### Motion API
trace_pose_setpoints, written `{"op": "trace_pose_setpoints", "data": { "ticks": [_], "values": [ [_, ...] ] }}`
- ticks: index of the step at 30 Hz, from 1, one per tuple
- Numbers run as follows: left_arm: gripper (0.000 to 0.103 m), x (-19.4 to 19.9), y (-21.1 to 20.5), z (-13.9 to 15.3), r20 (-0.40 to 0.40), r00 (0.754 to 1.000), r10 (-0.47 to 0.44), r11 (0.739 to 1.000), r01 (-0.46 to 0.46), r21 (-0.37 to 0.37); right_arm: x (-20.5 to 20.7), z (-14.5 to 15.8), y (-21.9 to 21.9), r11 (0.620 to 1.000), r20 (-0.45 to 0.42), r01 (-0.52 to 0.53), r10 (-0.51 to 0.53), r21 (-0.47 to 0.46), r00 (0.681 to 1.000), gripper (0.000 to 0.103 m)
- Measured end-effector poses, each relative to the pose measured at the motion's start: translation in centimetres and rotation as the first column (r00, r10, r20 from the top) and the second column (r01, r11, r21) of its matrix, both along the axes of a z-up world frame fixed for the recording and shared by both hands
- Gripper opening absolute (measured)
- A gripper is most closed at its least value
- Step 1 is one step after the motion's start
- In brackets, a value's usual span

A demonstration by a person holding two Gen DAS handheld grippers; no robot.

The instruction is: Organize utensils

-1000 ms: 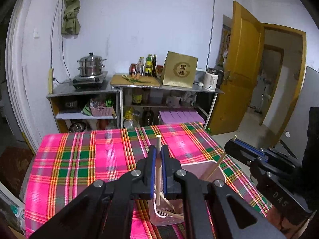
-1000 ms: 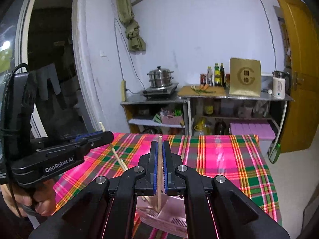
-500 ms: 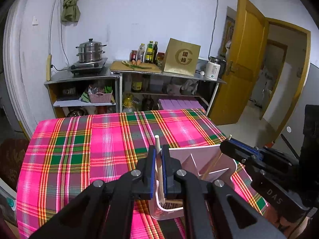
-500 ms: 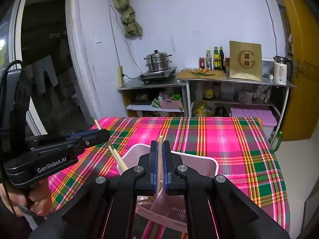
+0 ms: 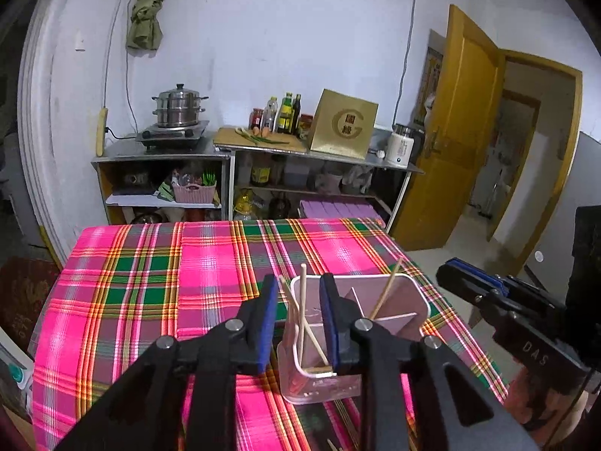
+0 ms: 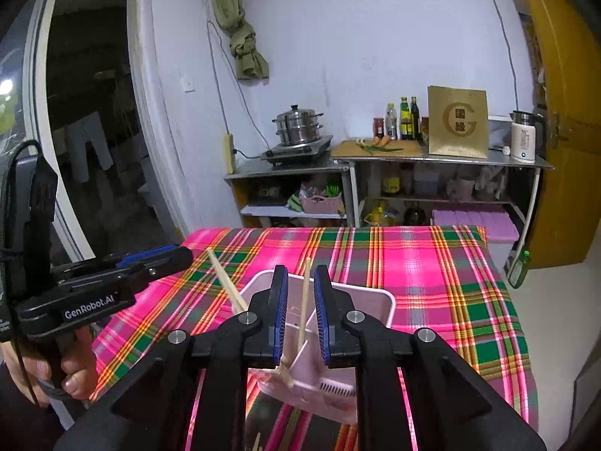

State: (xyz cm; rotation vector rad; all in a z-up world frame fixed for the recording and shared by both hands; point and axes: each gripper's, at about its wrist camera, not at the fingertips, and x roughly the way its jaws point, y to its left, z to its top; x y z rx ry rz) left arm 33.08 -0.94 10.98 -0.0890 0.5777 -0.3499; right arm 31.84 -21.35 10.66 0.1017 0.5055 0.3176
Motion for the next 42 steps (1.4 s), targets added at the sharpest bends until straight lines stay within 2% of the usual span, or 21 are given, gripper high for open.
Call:
{"op": "trace_pose_setpoints", "data": {
  "ticks": [5, 11, 24, 35, 42],
  "values": [
    [0.032, -3.7, 0.7, 0.0, 0.037, 0.999, 0.020, 1.000, -0.020, 0.002, -3.9, 0.5, -0.2, 1.000, 0.044, 0.008, -0.006, -0.028, 0.999, 0.015],
    [0.033, -8.7, 1.3, -1.1, 0.059, 0.998, 0.015, 1.000, -0.013, -0.022, -9.1, 0.2, -0.2, 0.998, 0.093, 0.025, -0.020, -0.050, 0.995, 0.014],
    [0.042, -17.6, 0.4, -4.6, 0.062, 0.998, 0.003, 1.000, -0.002, -0.017, -18.0, -2.9, -0.6, 0.995, 0.083, 0.072, -0.065, -0.074, 0.994, 0.014],
    [0.042, -22.1, 0.2, -7.5, 0.029, 0.999, 0.021, 1.000, -0.021, 0.000, -21.9, -5.4, -1.9, 0.996, 0.038, 0.075, -0.073, -0.045, 0.997, 0.015],
    [0.042, -24.4, -0.1, -8.8, 0.028, 0.999, 0.022, 1.000, -0.023, 0.018, -23.5, -6.8, -1.6, 0.995, 0.020, 0.073, -0.072, -0.069, 0.997, 0.015]
  ]
}}
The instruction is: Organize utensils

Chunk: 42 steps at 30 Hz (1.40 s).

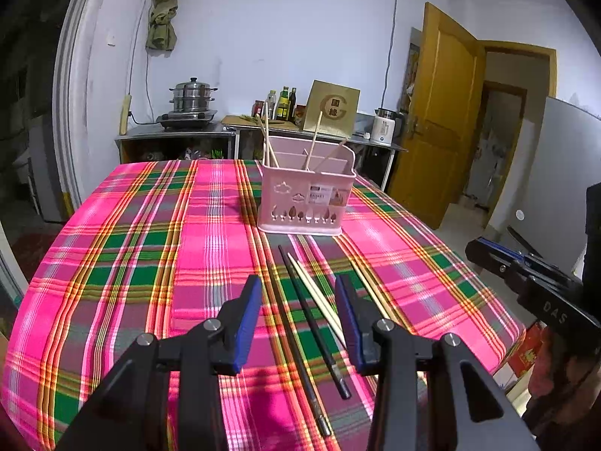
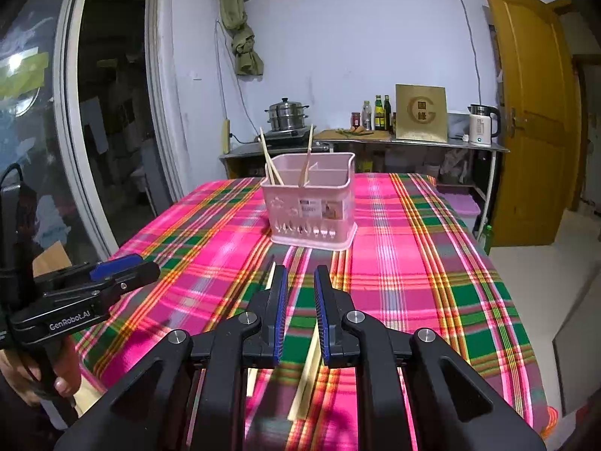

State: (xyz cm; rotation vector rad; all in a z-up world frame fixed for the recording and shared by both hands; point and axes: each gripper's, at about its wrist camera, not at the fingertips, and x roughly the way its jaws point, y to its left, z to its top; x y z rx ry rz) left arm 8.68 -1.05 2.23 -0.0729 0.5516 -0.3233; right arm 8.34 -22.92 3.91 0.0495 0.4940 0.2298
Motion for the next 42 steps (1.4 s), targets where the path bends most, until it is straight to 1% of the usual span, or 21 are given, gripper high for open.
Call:
{"op": "trace_pose_setpoints", "data": {
  "ticks": [6, 12, 16, 21, 30, 33, 37, 42],
  "values": [
    [0.042, -0.5, 0.0, -0.7, -0.018, 1.000, -0.009, 1.000, 0.009, -0.002, -0.3, -0.9, -0.1, 1.000, -0.024, 0.003, -0.003, 0.000, 1.000, 0.015],
    [0.042, 0.2, -0.1, -1.7, -0.054, 0.999, -0.007, 1.000, 0.007, 0.003, 0.4, -1.9, -0.4, 1.000, -0.059, 0.006, -0.006, 0.004, 0.998, 0.015],
    [0.042, 1.4, -0.2, -2.8, -0.101, 0.995, -0.006, 1.000, 0.006, 0.001, 1.1, -2.5, -0.6, 1.000, -0.084, 0.007, -0.007, 0.004, 0.996, 0.015],
    [0.042, 3.3, -0.6, -4.0, -0.150, 0.989, 0.000, 1.000, 0.003, 0.020, 2.5, -3.7, -0.9, 1.000, -0.126, 0.006, -0.006, 0.001, 0.992, 0.015],
    [0.042, 7.7, -1.4, -5.8, -0.241, 0.970, 0.012, 0.999, -0.002, 0.044, 6.3, -5.8, -1.4, 1.000, -0.220, 0.003, 0.000, 0.011, 0.975, 0.014],
    [0.039, 8.6, -1.6, -5.8, -0.255, 0.967, 0.004, 1.000, 0.004, 0.030, 8.0, -6.8, -1.4, 1.000, -0.260, 0.005, -0.003, 0.006, 0.965, 0.014],
    [0.033, 9.8, -2.0, -5.8, -0.275, 0.961, -0.014, 1.000, 0.018, 0.011, 9.8, -7.8, -1.3, 1.000, -0.301, -0.002, 0.000, -0.006, 0.954, 0.014],
    [0.026, 11.7, -3.1, -6.1, -0.305, 0.952, -0.030, 0.999, 0.037, 0.017, 11.8, -8.6, -0.9, 1.000, -0.333, -0.011, 0.004, -0.020, 0.943, 0.014]
  ]
}}
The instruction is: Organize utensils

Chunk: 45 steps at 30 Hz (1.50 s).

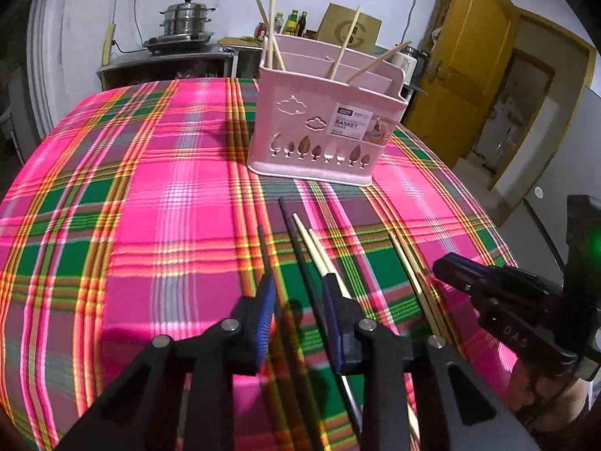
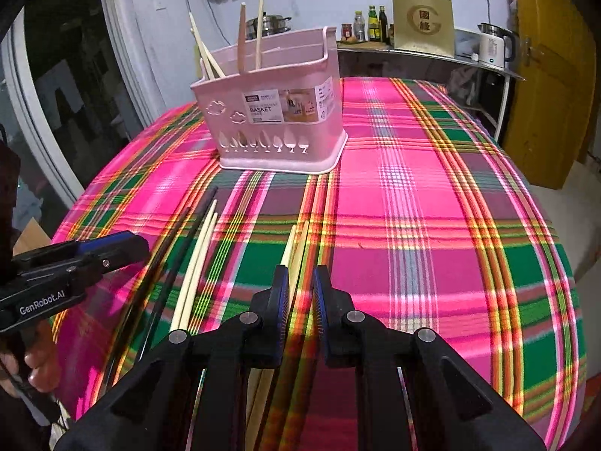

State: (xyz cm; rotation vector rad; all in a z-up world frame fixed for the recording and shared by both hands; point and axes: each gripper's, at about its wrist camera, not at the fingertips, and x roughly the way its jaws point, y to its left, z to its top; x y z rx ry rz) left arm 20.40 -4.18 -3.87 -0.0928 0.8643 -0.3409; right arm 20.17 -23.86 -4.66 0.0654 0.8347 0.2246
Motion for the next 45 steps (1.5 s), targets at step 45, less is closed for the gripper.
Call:
{"op": "trace_pose_setpoints", "data": {
  "ticks": [45],
  "values": [
    [0.014, 7.0, -3.6, -2.0, -0.079, 0.995, -0.055, 0.979, 0.069, 0.193, 4.4, -1.2, 0.4, 0.997, -0.080, -0.013, 0.007, -0.071, 0.997, 0.007]
  ]
}}
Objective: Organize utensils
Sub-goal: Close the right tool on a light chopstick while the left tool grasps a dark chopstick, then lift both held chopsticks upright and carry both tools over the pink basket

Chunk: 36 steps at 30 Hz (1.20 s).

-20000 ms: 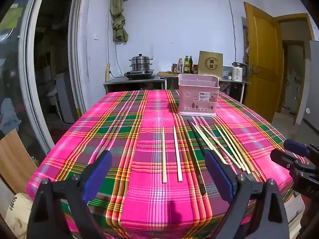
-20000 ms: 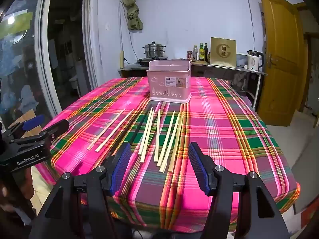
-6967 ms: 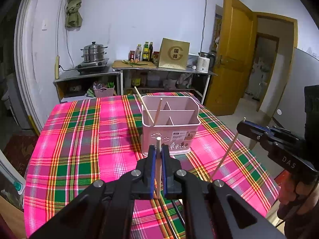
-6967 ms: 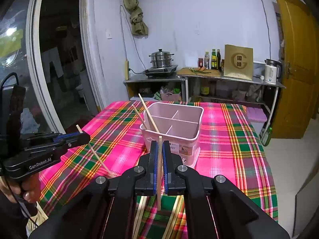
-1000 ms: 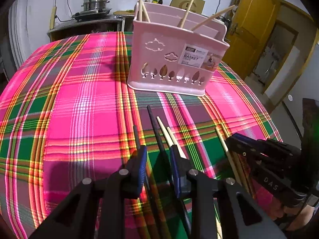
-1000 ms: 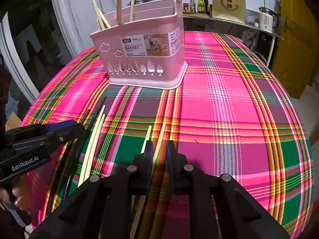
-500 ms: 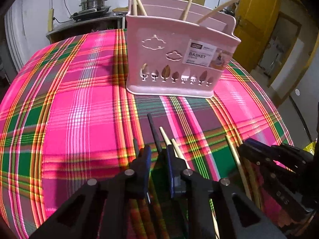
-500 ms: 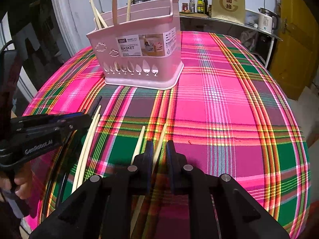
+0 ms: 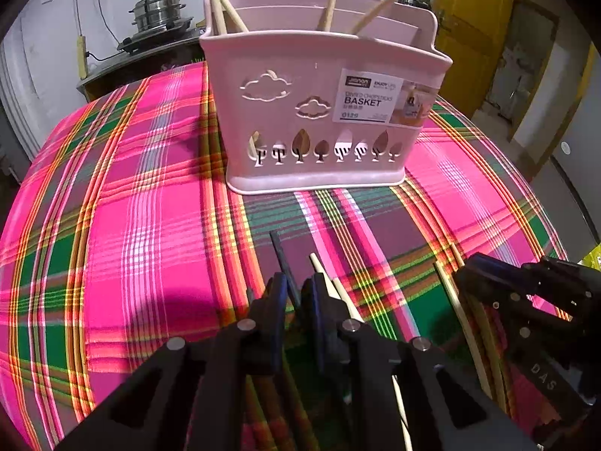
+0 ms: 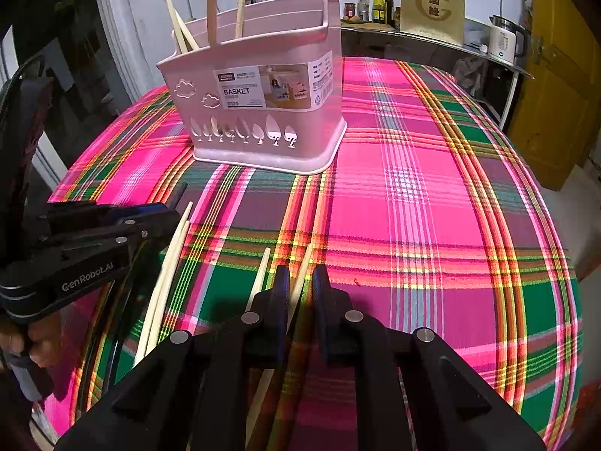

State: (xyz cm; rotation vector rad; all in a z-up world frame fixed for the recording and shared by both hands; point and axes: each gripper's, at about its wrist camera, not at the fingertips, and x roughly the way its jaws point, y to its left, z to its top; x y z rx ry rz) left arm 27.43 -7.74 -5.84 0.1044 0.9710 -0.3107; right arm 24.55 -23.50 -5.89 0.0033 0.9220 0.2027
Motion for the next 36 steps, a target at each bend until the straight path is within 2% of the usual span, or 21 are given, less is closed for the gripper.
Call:
{"op": "trace_pose_setpoints", "data": {
  "ticks": [3, 7, 10, 16, 26, 36],
  "values": [
    [0.009, -0.1, -0.2, 0.0, 0.012, 1.000, 0.000, 1.000, 0.000, 0.009, 0.2, 0.0, -0.3, 1.000, -0.002, 0.003, -0.003, 0.012, 1.000, 0.006],
    [0.007, -0.1, 0.0, 0.2, -0.004, 1.000, 0.000, 1.000, 0.000, -0.017, 0.1, 0.1, -0.4, 1.000, -0.005, 0.006, -0.006, 0.023, 1.000, 0.006],
    [0.007, -0.4, 0.3, 1.2, 0.012, 1.000, -0.002, 0.999, 0.003, -0.043, -0.1, 0.6, -0.6, 0.999, 0.007, 0.008, -0.008, 0.042, 1.000, 0.006],
    [0.006, -2.1, 0.7, 4.9, 0.073, 0.997, -0.020, 0.994, 0.027, -0.106, -0.7, 2.6, -0.5, 0.998, 0.054, -0.004, 0.001, 0.068, 0.999, 0.006],
    [0.006, -4.4, 2.2, 11.7, 0.208, 0.978, -0.024, 0.983, 0.061, -0.174, -2.9, 8.7, -1.4, 0.995, 0.200, -0.013, -0.008, 0.101, 0.980, 0.005],
    [0.005, -6.7, 3.6, 15.5, 0.296, 0.955, -0.011, 0.976, 0.075, -0.205, -5.2, 12.6, -1.6, 0.993, 0.310, -0.024, -0.012, 0.114, 0.951, 0.005]
  ]
}}
